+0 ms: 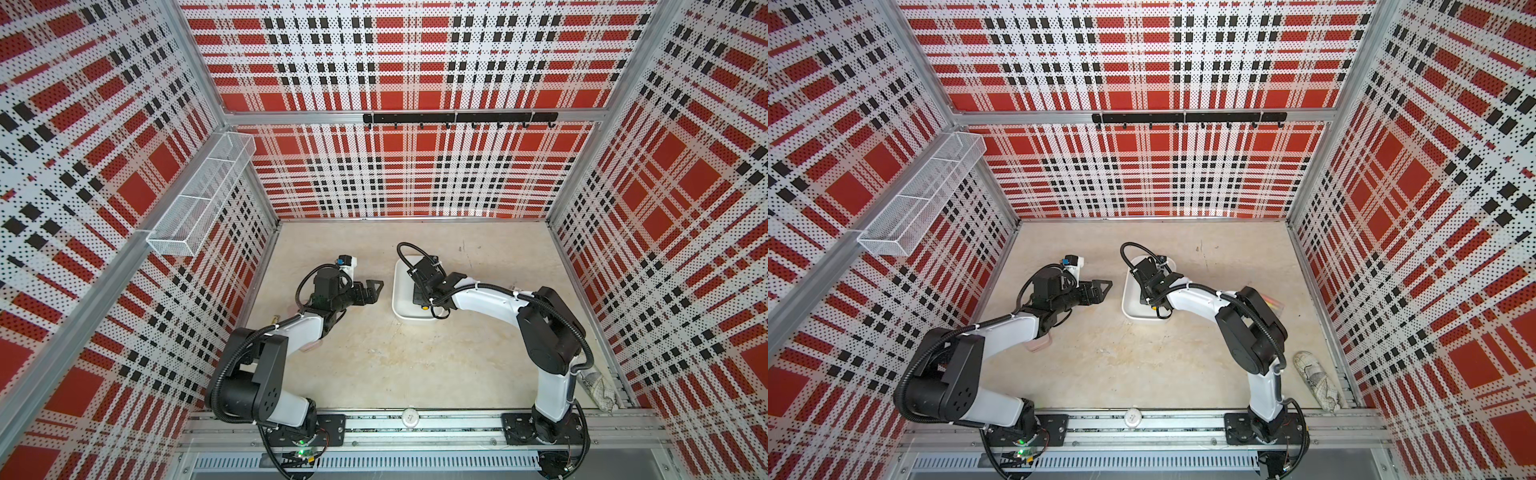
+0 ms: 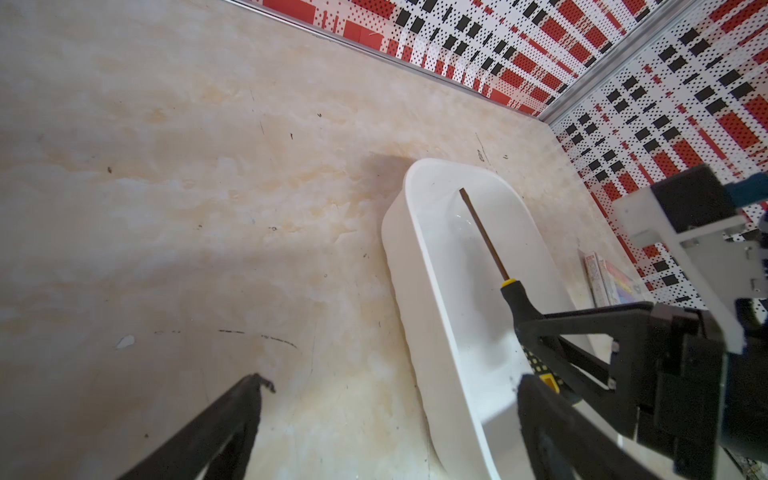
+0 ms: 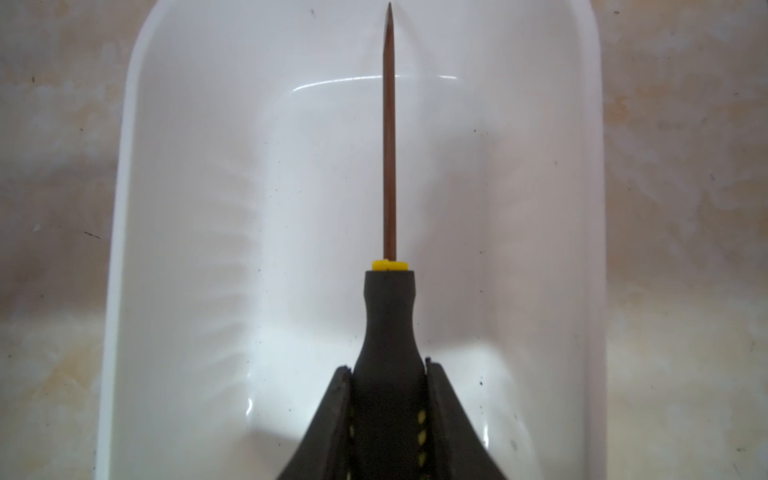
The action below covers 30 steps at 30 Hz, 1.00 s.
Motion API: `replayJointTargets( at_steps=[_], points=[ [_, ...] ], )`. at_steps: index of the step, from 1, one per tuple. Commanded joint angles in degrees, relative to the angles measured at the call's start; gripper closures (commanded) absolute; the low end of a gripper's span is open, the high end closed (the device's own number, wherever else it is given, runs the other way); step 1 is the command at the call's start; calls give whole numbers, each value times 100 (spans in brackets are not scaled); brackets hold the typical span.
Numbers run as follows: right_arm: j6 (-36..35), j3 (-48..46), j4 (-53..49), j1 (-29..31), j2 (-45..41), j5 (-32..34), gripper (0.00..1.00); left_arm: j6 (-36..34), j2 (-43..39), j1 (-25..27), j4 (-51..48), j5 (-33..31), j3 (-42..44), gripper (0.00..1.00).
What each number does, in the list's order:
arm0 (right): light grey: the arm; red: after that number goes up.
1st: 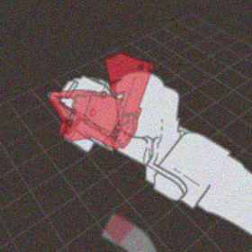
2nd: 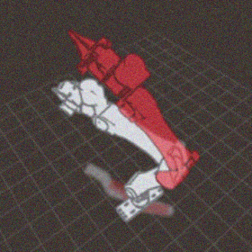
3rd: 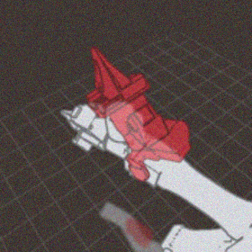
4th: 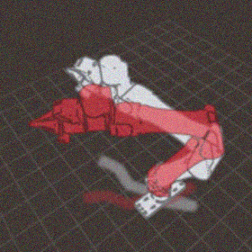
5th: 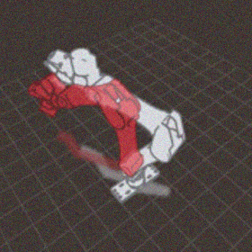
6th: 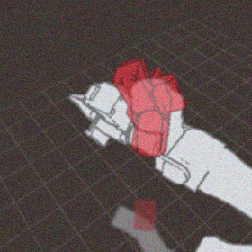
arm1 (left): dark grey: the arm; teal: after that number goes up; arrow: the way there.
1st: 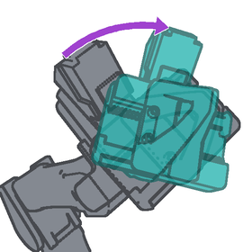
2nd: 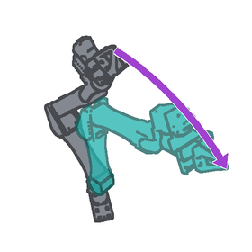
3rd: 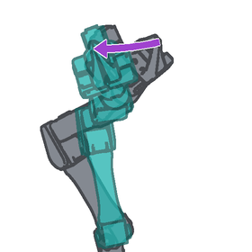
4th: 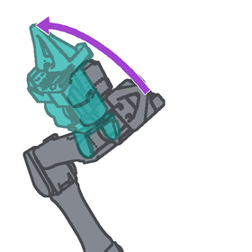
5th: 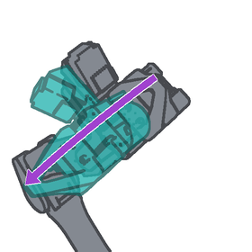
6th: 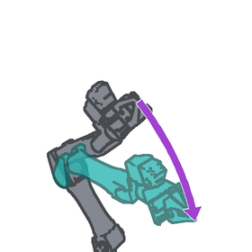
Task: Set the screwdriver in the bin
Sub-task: 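Carry the screwdriver with the right gripper over the white bin, then lower the screwdriver into the bin and open the right gripper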
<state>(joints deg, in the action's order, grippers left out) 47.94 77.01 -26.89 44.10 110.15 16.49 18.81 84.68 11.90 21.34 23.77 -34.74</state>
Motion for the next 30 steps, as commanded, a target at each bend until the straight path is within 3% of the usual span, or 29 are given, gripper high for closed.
replayJointTargets(
  at_steps=[1, 16, 30],
  points=[
    [120, 174, 35, 30, 103, 23, 100, -88, -33, -48, 32, 32, 70, 2],
    [145, 131, 138, 29, 372, -124, 94, -88, -36, -41, 1, 14, 99, 2],
    [160, 129, 220, 29, 491, -230, 66, -132, -49, -47, -73, -118, 108, 2]
  ],
)
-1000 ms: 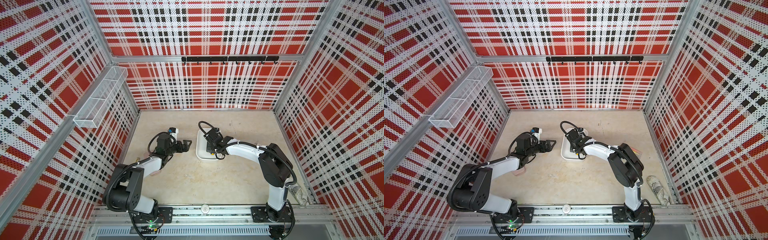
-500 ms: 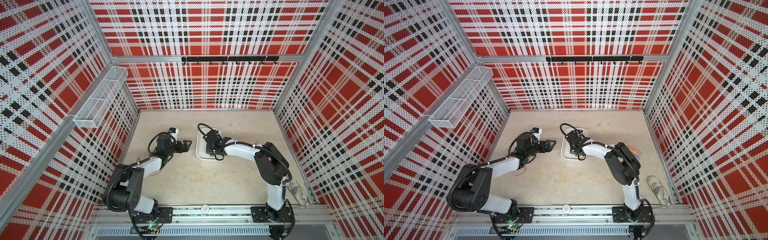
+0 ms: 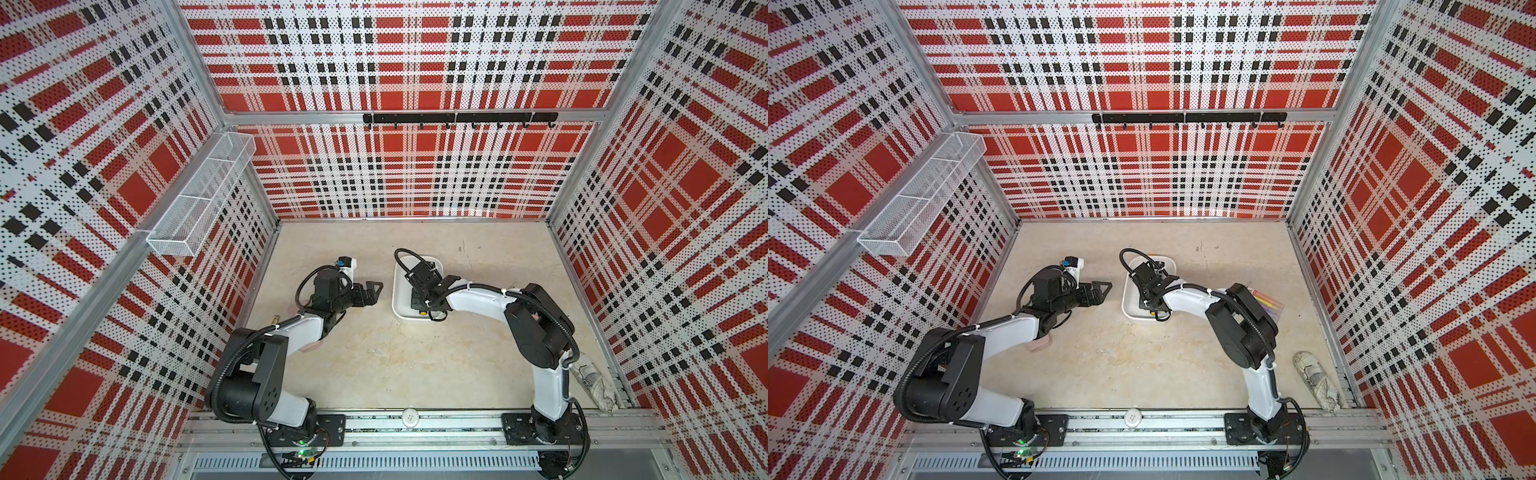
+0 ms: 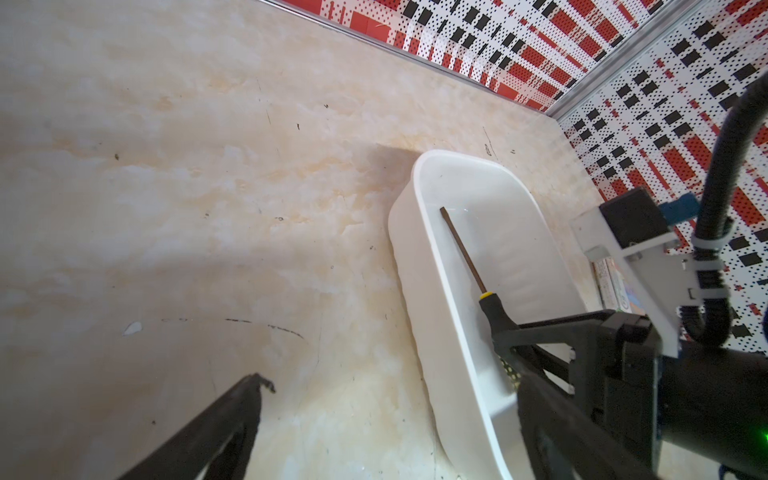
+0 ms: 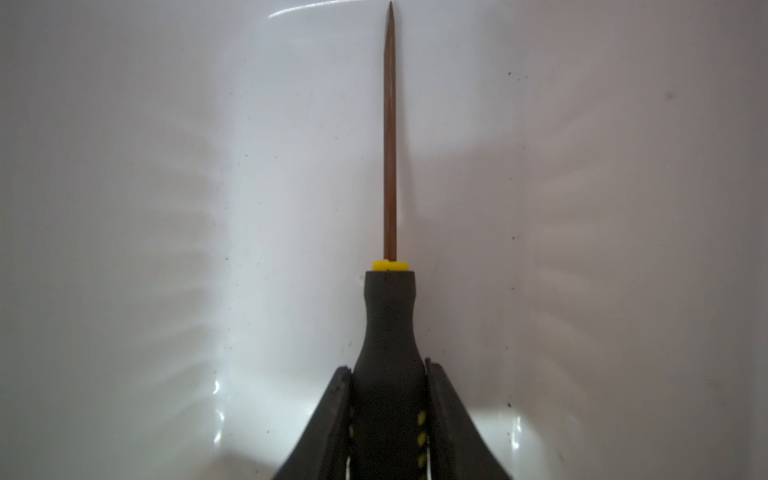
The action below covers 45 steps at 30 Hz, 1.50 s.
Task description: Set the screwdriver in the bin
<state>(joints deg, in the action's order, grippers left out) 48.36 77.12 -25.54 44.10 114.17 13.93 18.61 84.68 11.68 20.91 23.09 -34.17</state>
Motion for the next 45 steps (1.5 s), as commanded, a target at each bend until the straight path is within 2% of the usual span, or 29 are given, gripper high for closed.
replayJointTargets(
  at_steps=[1, 15, 19, 25, 28, 33, 39, 45],
  points=[
    [126, 119, 91, 31, 96, 26, 65, -111, -44, -26, -27, -50, 51, 2],
    [-74, 167, -28, 29, -157, 141, 55, -198, -95, -16, -224, -229, 18, 2],
    [-524, 319, -296, 29, -332, 245, 54, -256, -106, -10, -371, -327, -52, 2],
    [-1618, 365, -440, 27, -650, 179, 55, -275, -71, 29, -450, -409, -122, 2],
    [-2226, 339, -469, 14, -885, -78, 55, -296, -57, 59, -499, -470, -157, 2],
    [-2632, 100, -573, -163, -1386, -434, 54, -323, -64, 67, -586, -515, -216, 2],
    [-3409, -915, -181, -763, -2287, -1569, 55, -350, -75, 81, -622, -533, -245, 2],
    [-4013, -1887, 348, -1394, -3141, -2031, 54, -391, -44, 105, -714, -577, -339, 2]
  ],
)
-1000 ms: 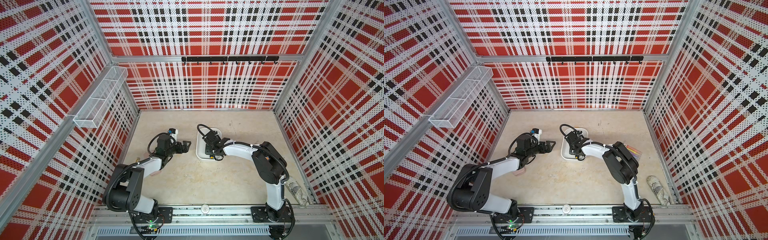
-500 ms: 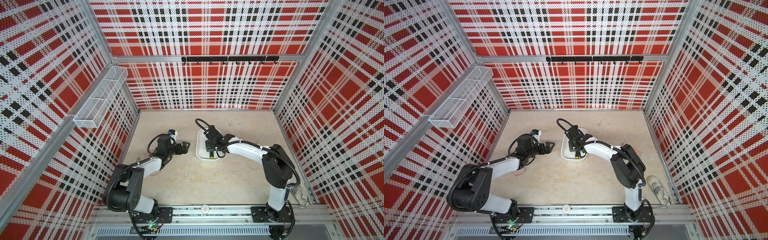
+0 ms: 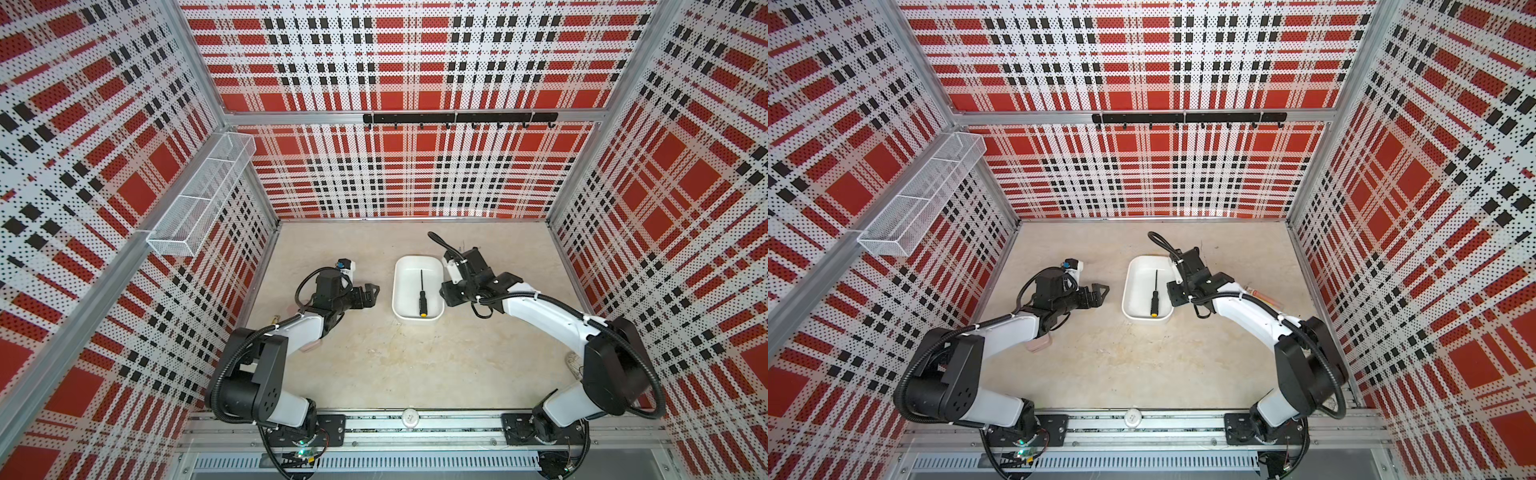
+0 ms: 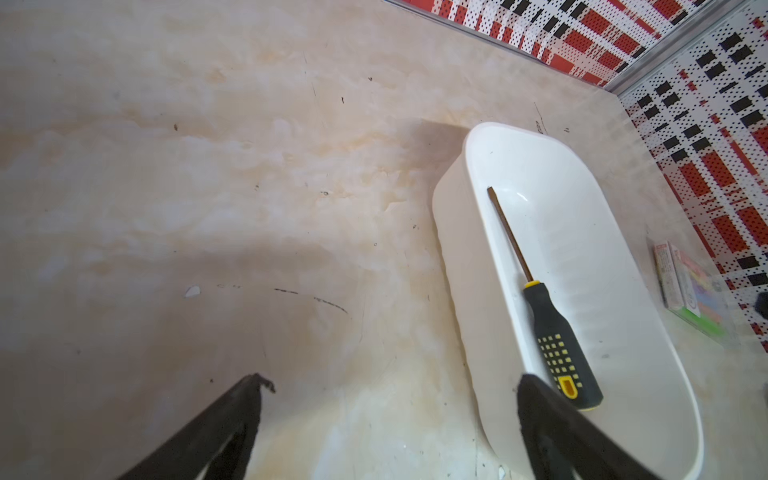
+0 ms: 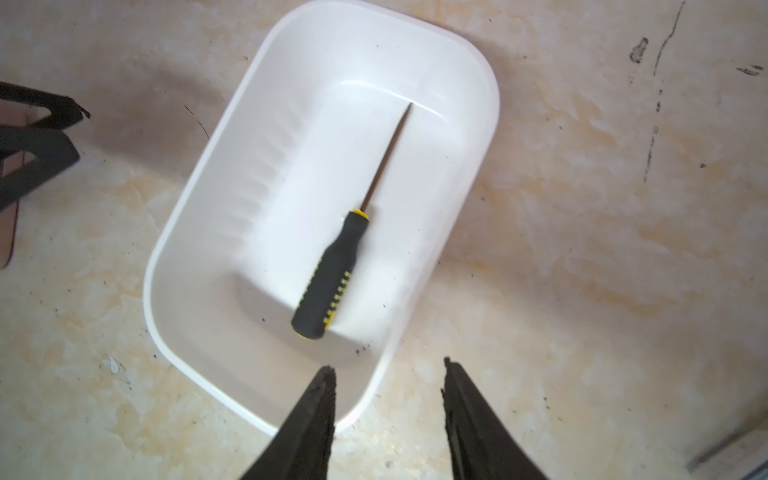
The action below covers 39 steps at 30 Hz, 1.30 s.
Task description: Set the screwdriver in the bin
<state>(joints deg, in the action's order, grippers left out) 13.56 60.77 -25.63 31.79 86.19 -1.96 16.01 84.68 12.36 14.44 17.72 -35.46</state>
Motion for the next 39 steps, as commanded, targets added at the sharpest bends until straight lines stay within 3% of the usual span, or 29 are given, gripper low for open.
replayJointTargets(
  at_steps=[1, 7, 14, 24, 30, 34, 39],
  points=[
    [-581, -360, 418, -285, -433, -471, 53, -135, -40, 32, -80, -50, -220, 2],
    [-735, -997, 934, -1162, -895, -830, 53, -178, -75, 44, -199, -136, -286, 2],
    [-854, -1211, 1172, -1956, -892, -1064, 46, -187, -93, 52, -246, -170, -330, 2],
    [-950, -979, 1285, -2417, -164, -930, 34, -282, -47, 56, -350, -349, -539, 2],
    [-892, -1161, 1853, -2511, -107, -876, 29, -309, 16, 42, -552, -573, -769, 2],
    [-975, -1506, 2460, -2536, -274, -592, 27, -335, 4, 46, -688, -1030, -873, 2],
    [-1295, -2326, 3807, -2601, -856, -353, 26, -477, -248, 32, -742, -2105, -875, 2]
  ],
)
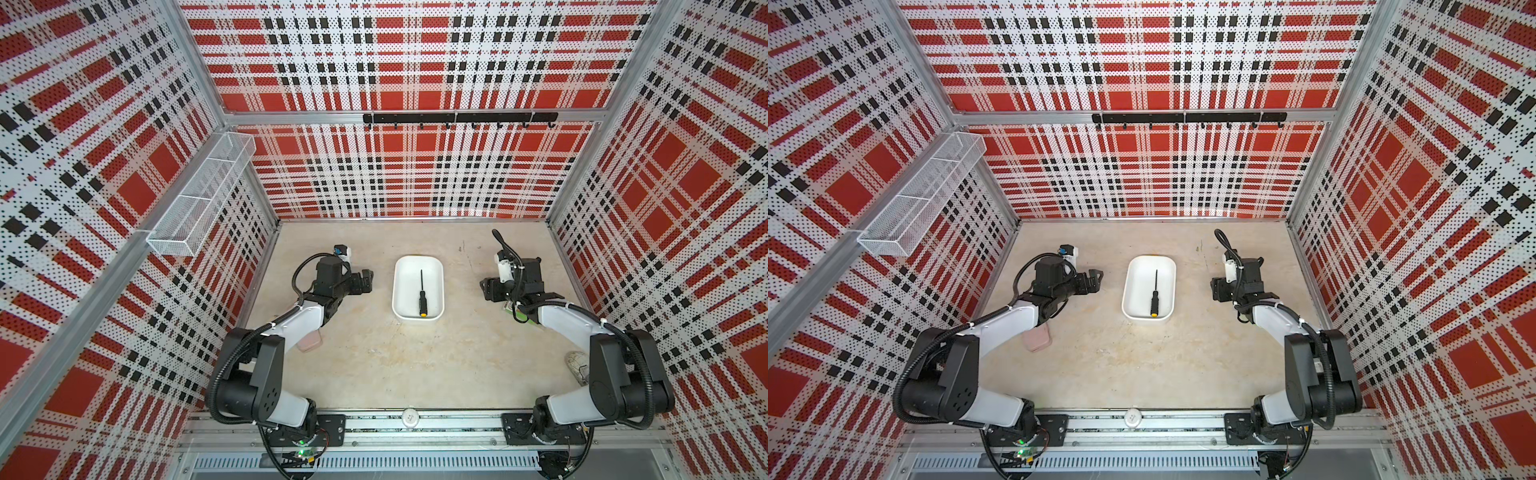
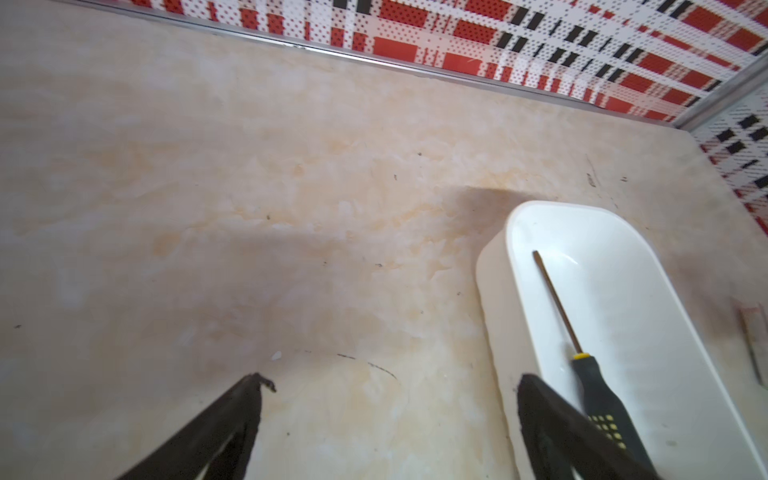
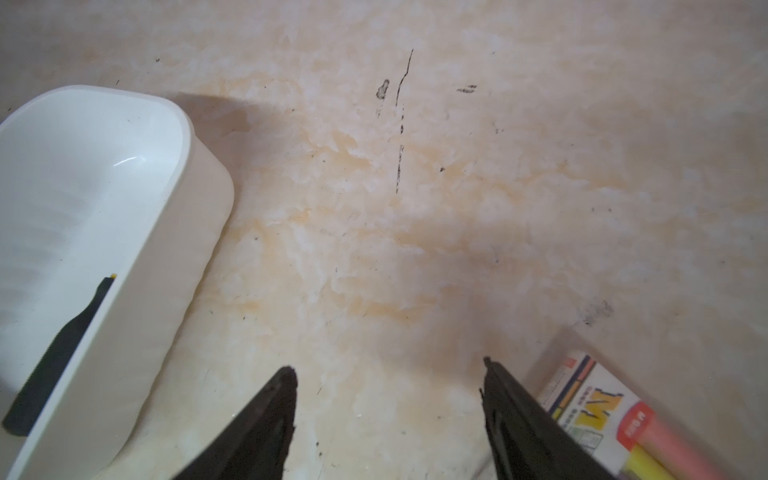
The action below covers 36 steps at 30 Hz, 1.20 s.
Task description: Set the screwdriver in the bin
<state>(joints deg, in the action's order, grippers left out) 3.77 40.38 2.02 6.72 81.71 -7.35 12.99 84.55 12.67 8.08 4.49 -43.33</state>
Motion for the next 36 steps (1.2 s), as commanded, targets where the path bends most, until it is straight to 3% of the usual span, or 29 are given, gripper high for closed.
replayJointTargets(
  at_steps=[1, 5, 18, 22, 27, 30, 33, 36],
  points=[
    [-361, -508, 1363, -147, -570, 99, 26, -234, -338, 6, -34, -987, -31, 2],
    [-308, -1082, 2320, -436, -986, -202, 24, -420, -882, -132, 666, -1156, 398, 2],
    [161, -1377, 3036, -1196, -760, -681, 22, -922, -1784, -826, 3725, -541, 2162, 2],
    [381, -1468, 3308, -1401, -607, -934, 22, -783, -1737, -1093, 4182, -385, 2449, 2],
    [485, -1552, 3643, -1532, -432, -1037, 22, -1292, -1667, -1173, 4400, -733, 2704, 2],
    [505, -1537, 3766, -1561, -296, -1057, 22, -1474, -1447, -1321, 5234, -769, 3067, 2],
    [552, -1546, 3956, -1627, -142, -1065, 22, -1013, -899, -1783, 6123, -211, 3248, 2],
    [702, -1645, 4416, -1752, 24, -1136, 22, -891, -357, -1873, 6781, -3, 3305, 2]
  ],
)
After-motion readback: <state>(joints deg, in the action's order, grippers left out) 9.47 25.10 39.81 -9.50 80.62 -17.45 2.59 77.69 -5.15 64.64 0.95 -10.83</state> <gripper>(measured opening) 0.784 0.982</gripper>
